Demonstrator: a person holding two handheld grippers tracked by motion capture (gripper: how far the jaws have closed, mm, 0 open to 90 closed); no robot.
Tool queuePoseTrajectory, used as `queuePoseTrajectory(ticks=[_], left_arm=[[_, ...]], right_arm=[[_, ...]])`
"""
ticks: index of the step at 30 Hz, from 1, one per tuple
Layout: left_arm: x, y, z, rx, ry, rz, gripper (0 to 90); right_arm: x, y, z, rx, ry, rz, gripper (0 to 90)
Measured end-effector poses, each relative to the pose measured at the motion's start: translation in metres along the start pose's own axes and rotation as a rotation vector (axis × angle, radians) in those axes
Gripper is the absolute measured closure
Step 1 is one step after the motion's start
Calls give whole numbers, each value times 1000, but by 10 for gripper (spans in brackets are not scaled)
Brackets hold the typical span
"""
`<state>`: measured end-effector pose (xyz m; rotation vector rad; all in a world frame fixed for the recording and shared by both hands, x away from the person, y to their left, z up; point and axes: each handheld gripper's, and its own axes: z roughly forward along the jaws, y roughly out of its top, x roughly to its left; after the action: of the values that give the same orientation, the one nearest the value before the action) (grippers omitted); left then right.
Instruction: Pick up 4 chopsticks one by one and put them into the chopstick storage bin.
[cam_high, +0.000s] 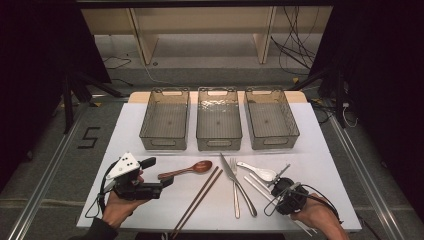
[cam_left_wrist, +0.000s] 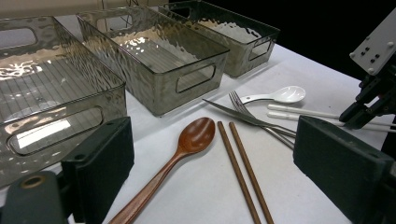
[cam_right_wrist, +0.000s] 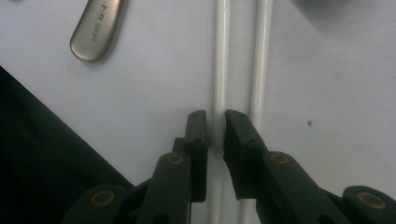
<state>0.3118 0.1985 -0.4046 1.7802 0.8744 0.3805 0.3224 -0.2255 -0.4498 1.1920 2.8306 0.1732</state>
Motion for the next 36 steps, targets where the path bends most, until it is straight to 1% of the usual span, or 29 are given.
queuePoseTrajectory(ticks=[5, 9, 10, 13, 18, 22, 24, 25, 26, 28, 31, 33, 34, 36], left_arm=[[-1, 0, 1, 5, -1, 4, 118], [0, 0, 1, 5, -2, 4, 118], [0, 0, 1, 5, -2, 3, 119], [0, 0, 1, 5, -2, 5, 119], [-1, 0, 1, 7, -4, 8, 120], [-1, -1, 2, 8, -5, 4, 120], [-1, 0, 1, 8, -5, 8, 120], [-1, 0, 1, 8, -5, 8, 120], [-1, 0, 1, 8, -8, 4, 121], [0, 0, 2, 10, -13, -8, 121], [-1, 0, 2, 10, -21, -10, 122], [0, 0, 2, 11, -20, -11, 122], [0, 0, 3, 13, -23, -13, 122], [2, 1, 2, 12, -29, -29, 122]], right_arm=[[0, 0, 2, 23, -13, -9, 838], [2, 1, 2, 38, -21, -14, 841], [1, 1, 3, 35, -21, -29, 843], [2, 2, 3, 35, -26, -32, 847], [5, 1, 2, 31, -40, -67, 854], [6, 0, 2, 27, -42, -71, 856], [6, -1, -1, 10, -42, -65, 856], [6, -1, -1, 10, -42, -65, 856], [5, -2, -5, -11, -33, -62, 857], [6, -1, -8, -38, -44, -57, 857], [9, -1, -16, -83, -39, -58, 857], [11, 0, -23, -114, -46, -58, 857], [12, 0, -26, -128, -47, -63, 857], [14, 2, -33, -150, -51, -74, 857]])
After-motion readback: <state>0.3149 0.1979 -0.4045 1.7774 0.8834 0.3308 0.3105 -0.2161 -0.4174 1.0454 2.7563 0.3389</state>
